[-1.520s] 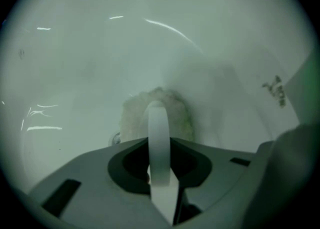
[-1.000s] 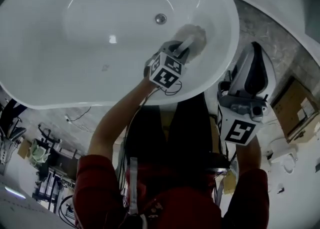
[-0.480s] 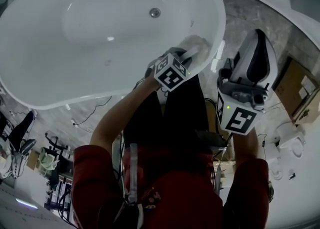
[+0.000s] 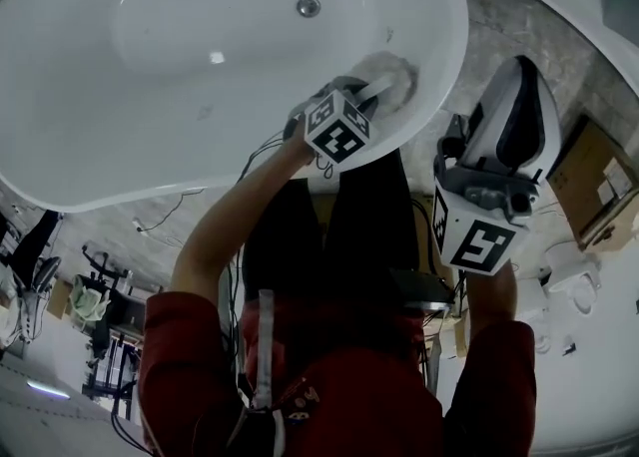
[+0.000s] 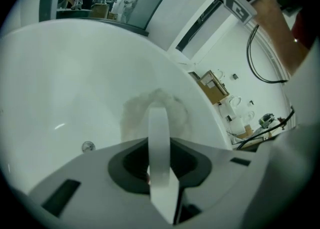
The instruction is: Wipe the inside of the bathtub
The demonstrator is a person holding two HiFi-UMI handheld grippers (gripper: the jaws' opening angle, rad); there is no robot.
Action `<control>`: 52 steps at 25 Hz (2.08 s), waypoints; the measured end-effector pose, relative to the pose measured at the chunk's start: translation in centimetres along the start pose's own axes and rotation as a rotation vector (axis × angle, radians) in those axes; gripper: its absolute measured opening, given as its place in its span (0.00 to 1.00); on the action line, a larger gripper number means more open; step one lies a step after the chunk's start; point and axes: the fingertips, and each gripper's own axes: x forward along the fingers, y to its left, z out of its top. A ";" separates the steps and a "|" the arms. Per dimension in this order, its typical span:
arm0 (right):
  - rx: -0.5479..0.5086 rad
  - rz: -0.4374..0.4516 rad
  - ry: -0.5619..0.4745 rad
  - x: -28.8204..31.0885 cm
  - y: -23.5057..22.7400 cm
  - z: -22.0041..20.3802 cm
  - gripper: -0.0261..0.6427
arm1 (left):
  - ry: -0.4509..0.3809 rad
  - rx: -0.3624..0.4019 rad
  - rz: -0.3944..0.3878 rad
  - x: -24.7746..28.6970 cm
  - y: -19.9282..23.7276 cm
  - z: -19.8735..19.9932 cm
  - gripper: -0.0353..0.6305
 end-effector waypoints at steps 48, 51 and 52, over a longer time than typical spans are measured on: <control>0.087 0.268 0.095 7.5 10.4 -14.2 0.06 | 0.217 -0.293 0.328 15.6 22.9 -14.9 0.19; 0.076 0.264 0.081 7.5 10.2 -12.8 0.06 | 0.146 -0.366 0.305 13.6 21.9 -14.0 0.19; 0.073 0.260 0.073 7.5 10.1 -12.2 0.06 | 0.123 -0.380 0.304 12.7 21.8 -13.7 0.19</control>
